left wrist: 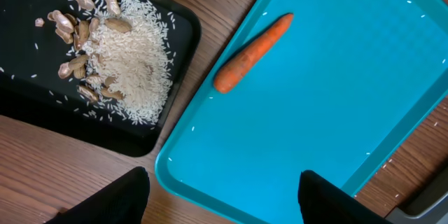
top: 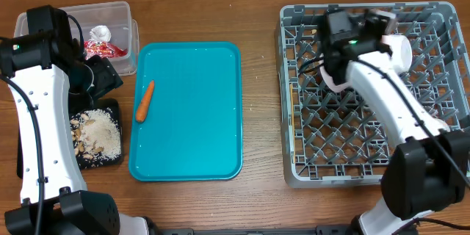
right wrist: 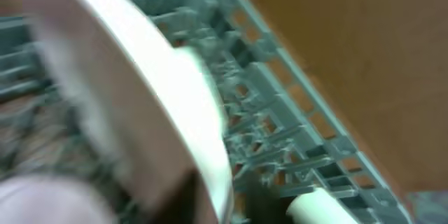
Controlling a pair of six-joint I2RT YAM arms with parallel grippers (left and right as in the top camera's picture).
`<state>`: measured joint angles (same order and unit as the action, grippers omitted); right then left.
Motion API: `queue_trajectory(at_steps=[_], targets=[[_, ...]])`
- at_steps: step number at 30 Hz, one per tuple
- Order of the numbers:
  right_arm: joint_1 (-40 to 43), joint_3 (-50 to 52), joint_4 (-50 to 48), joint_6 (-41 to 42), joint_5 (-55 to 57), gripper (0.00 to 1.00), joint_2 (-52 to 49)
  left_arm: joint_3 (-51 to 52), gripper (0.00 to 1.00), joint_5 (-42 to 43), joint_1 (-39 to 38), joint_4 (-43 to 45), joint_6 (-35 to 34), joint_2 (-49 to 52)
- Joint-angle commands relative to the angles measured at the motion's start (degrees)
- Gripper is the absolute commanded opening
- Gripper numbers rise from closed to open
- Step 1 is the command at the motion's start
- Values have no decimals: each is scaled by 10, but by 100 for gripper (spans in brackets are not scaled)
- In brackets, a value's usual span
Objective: Sort waste into correct bins and load items into the dishwasher
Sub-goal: 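Lift the plate and stand it upright in the rack with the right gripper, then grasp the orange carrot on the teal tray with the left gripper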
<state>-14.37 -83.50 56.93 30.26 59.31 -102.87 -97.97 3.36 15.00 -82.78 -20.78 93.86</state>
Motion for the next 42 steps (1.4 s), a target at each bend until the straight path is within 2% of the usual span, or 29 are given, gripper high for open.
queue_trajectory(at_steps=[1, 4, 10, 12, 15, 17, 19, 26, 32, 36, 42], targets=[[-50, 2, 10, 7, -36, 73, 5, -8, 70, -1, -1, 0, 11, -3], [-67, 2, 21, 7, -59, 81, 12, -8, 71, 1, -1, 0, 11, -3], [-68, -19, 23, -15, -175, 87, 89, -8, 71, 1, -1, -2, 11, -3], [-69, -35, 18, -66, -248, 87, 116, -8, 71, 1, -1, -2, 11, -3], [-69, -49, 3, -130, -441, 87, 156, -8, 72, 1, -1, -1, 11, -3], [-70, -49, -6, -143, -573, 87, 162, -8, 72, 1, -1, -1, 11, -3], [-81, -49, -8, -143, -642, 87, 157, -8, 72, 1, -1, -2, 11, -3], [-180, -49, -10, -135, -667, 88, 100, -7, 74, 1, -3, -2, 13, -2], [-231, -49, -5, -104, -667, 88, 46, 37, 75, 1, -41, 25, 65, 3], [-234, -49, 2, -101, -667, 88, 38, 125, 80, 0, -89, 118, 114, 14], [-234, -49, 19, -101, -664, 88, 38, 206, 80, -22, -119, 226, 118, 48]])
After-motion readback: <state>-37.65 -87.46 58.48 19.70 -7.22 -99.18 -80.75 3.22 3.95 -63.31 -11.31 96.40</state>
